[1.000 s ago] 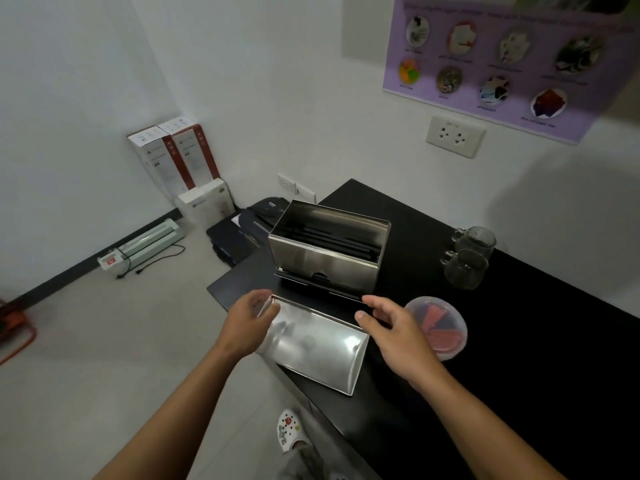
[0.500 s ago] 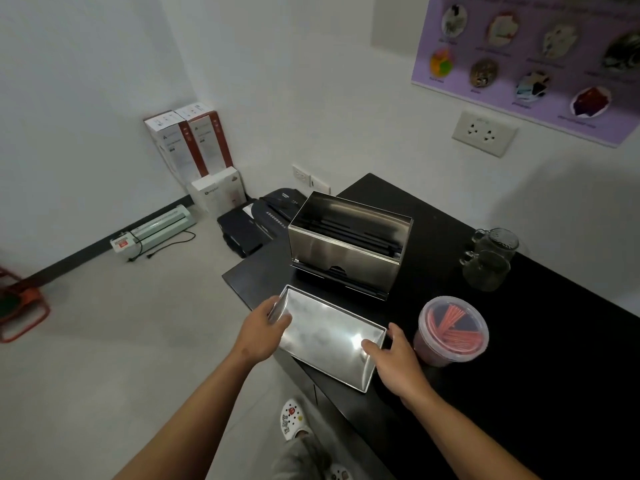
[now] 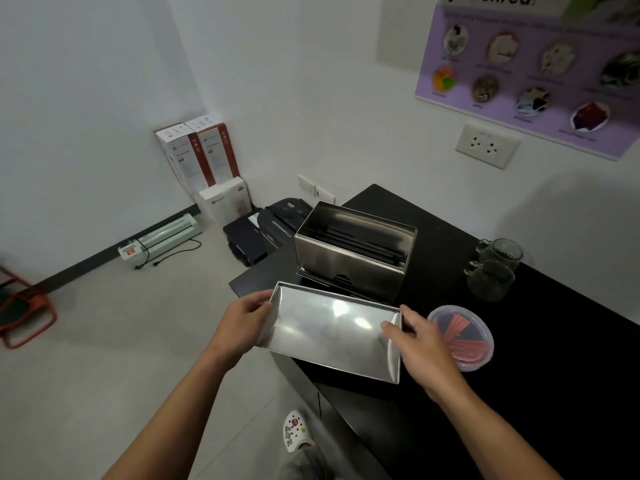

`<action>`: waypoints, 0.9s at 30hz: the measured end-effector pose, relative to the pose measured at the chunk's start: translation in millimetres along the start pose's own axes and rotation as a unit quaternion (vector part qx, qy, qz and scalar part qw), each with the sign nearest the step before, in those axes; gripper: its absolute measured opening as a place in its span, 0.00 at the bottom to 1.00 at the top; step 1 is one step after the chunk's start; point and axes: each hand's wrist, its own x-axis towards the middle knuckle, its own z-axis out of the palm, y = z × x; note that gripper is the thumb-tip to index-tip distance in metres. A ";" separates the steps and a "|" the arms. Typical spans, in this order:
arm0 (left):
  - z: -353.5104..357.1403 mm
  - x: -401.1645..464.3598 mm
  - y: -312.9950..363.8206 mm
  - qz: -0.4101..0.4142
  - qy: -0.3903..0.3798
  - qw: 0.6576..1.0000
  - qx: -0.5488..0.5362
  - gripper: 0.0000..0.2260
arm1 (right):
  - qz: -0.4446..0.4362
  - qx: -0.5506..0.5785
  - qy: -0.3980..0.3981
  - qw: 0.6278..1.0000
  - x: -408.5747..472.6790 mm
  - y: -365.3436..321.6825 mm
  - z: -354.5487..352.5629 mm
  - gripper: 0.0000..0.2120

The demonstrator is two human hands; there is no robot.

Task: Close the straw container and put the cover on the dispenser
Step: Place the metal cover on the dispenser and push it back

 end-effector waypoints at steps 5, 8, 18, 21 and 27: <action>-10.6 2.3 33.8 0.021 -0.024 0.999 -0.038 0.19 | -0.045 -0.036 0.000 0.998 3.5 -29.3 -25.2 0.35; -17.8 7.7 55.1 0.028 -0.013 0.997 -0.072 0.18 | -0.130 -0.117 -0.023 0.984 0.2 -38.7 -39.5 0.39; -34.9 29.0 114.8 0.004 -0.018 0.990 -0.141 0.12 | -0.368 -0.237 -0.002 0.899 10.5 -65.5 -50.0 0.14; -34.2 35.8 132.6 -0.004 -0.021 0.990 -0.137 0.08 | -0.366 -0.214 0.024 0.905 25.5 -75.5 -53.6 0.10; -30.1 56.0 155.7 0.100 -0.056 0.990 -0.078 0.30 | -0.308 -0.072 0.004 0.949 58.5 -111.0 -69.2 0.05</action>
